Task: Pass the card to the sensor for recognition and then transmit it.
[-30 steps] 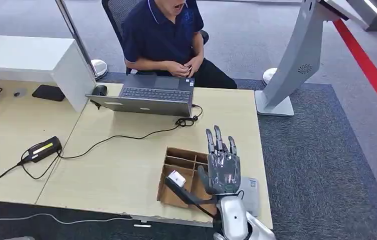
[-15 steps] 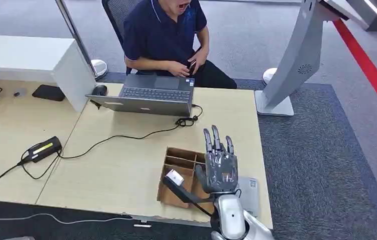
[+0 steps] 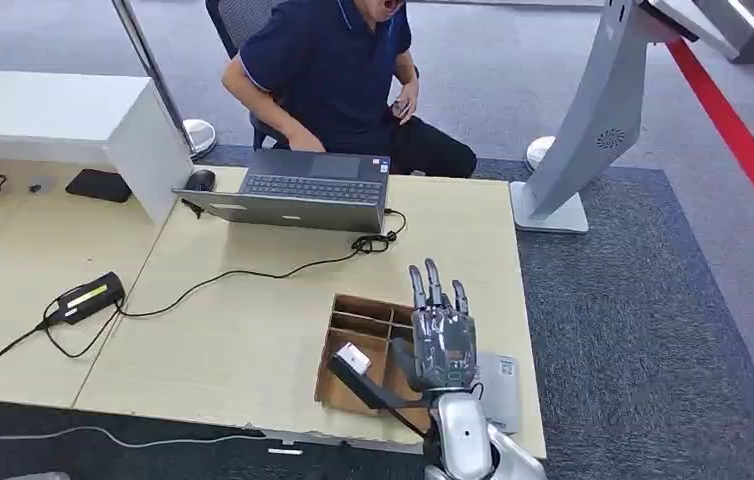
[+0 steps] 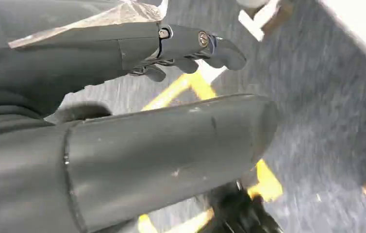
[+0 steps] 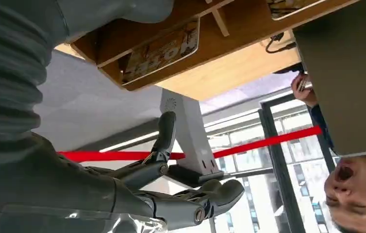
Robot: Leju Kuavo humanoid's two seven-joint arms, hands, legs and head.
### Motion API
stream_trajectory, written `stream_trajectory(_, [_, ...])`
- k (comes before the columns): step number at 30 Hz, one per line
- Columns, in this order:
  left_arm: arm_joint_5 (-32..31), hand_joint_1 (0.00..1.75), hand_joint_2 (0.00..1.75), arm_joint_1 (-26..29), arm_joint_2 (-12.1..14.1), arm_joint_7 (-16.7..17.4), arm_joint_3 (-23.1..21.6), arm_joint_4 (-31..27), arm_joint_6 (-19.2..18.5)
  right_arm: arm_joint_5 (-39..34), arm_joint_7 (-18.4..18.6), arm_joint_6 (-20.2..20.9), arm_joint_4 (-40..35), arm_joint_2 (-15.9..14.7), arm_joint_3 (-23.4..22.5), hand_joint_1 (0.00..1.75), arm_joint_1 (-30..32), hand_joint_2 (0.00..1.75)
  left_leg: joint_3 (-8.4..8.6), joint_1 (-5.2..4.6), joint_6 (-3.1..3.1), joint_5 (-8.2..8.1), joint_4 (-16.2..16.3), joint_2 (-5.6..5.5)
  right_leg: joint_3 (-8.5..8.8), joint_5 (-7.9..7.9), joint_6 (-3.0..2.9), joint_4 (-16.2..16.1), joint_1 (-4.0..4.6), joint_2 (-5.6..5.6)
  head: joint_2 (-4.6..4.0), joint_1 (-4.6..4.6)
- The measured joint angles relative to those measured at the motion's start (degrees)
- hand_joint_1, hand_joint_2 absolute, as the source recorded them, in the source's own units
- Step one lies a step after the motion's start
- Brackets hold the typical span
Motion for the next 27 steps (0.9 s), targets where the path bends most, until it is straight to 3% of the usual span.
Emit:
stream_trajectory(1, [1.1,0.0,0.0,-0.1,-0.1,1.9,-0.2,-0.3,-0.3,0.0,0.0,0.0,0.0,-0.1,0.0,0.0,0.0,1.75,0.02,0.0,-0.01,0.01,0.0,0.02,-0.01,0.02,0.0,0.0,0.0,0.04,0.0,-0.02])
stream_trajectory(13, [1.0,0.0,0.0,-0.5,0.2,4.6,-1.0,-2.0,-0.1,0.1,0.0,0.0,0.2,-0.7,0.0,0.0,-0.1,1.75,-0.03,0.0,0.07,0.25,0.0,0.04,-0.07,0.23,0.09,0.0,-0.01,0.02,0.0,0.0])
stream_trajectory(27, [1.0,0.0,0.0,-0.7,0.3,5.8,-1.4,-2.5,0.0,0.0,0.0,-0.2,0.3,-0.7,0.0,0.0,-0.2,1.75,-0.08,-0.01,0.12,0.37,0.0,0.04,-0.11,0.36,0.13,0.0,-0.01,0.02,0.0,-0.02])
